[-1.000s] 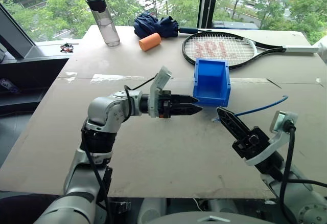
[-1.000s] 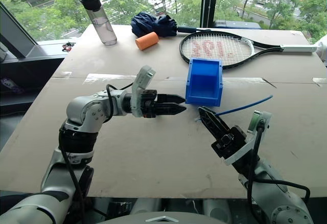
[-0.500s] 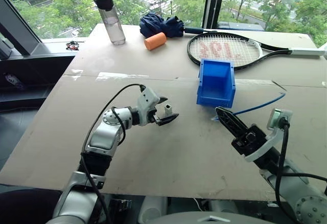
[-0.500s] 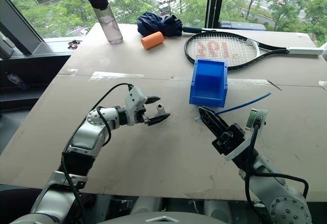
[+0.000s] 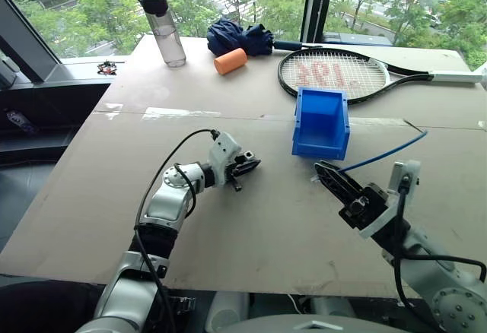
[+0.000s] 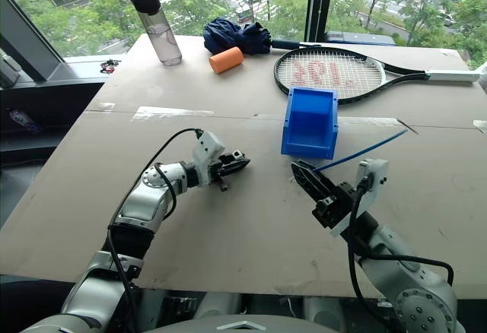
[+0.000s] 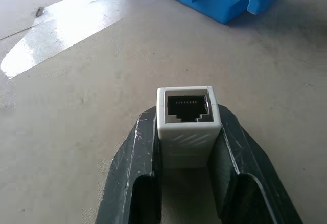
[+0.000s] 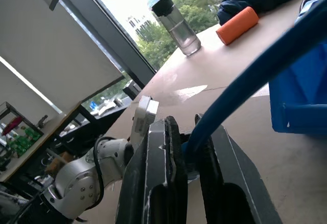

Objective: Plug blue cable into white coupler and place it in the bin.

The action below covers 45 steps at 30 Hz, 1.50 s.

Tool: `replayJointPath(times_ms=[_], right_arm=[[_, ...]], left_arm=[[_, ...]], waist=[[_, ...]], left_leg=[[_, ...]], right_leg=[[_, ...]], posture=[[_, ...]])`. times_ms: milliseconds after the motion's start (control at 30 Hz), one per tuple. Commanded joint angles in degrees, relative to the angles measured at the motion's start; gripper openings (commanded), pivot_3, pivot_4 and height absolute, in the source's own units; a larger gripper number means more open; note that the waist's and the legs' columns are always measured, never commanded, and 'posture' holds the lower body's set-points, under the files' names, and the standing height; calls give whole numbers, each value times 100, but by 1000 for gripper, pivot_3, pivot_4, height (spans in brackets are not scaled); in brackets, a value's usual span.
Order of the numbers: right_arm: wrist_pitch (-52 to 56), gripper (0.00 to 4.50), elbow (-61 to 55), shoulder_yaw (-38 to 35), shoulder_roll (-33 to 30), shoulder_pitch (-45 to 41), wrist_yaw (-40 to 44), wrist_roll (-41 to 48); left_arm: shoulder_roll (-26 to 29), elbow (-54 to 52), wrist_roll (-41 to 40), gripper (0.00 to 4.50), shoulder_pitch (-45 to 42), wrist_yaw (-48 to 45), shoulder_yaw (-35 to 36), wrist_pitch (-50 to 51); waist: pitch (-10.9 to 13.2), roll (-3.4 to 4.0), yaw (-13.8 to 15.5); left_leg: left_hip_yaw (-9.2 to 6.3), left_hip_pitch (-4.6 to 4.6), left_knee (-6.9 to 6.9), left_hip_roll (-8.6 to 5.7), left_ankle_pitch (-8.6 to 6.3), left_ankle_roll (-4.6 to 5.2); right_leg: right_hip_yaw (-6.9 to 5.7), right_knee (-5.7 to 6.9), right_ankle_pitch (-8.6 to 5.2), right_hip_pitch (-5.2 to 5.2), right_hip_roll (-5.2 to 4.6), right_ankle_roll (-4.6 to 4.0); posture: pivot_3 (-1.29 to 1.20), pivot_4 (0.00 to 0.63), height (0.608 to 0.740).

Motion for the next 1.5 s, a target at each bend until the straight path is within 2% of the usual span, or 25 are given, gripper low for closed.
replayJointPath(times_ms=[33,267,533,800,1067,1500], right_arm=[[183,0,337,173,-174,-659,421,-478],[347,0,1555,1013,-773,-2191,2008,-1811],[16,0,2430,1326,-564,-2773,3231,-2603],[-44,0,2986,1576,-135,-3101,3602,-3295],[-596,0,4044,1936,168,-3293,3967,-4196],[-1304,0,4662,2503,112,-3111,4209,-5474]], left_arm=[[73,-275,-256,597,-204,-909,-276,-167],[176,782,266,597,-1035,-2433,-1118,-1345],[51,2104,634,597,-1665,-3146,-1365,-2509],[-5,2304,656,597,-1770,-3364,-1304,-2681],[17,2157,637,597,-1710,-3354,-1253,-2607],[14,2048,624,597,-1705,-3238,-1199,-2456]], waist=[[0,1,-8],[1,2,9],[2,1,2],[2,1,-30],[2,1,-77],[-4,-1,-120]], left_leg=[[8,-1,0,-1,0,0],[6,-3,0,-2,0,0],[2,-9,0,-2,0,1],[-4,-8,3,-2,0,1],[-8,-6,4,-2,0,1],[-12,15,6,-2,1,1]], right_leg=[[0,0,0,-1,0,-2],[-8,-1,0,0,4,-3],[-11,-2,1,-2,6,0],[-16,4,2,-2,6,1],[-21,11,2,-1,6,2],[-21,51,1,0,7,2]], posture=[[0,150,740],[0,150,740],[0,150,740],[0,150,740],[0,150,740],[0,150,740]])
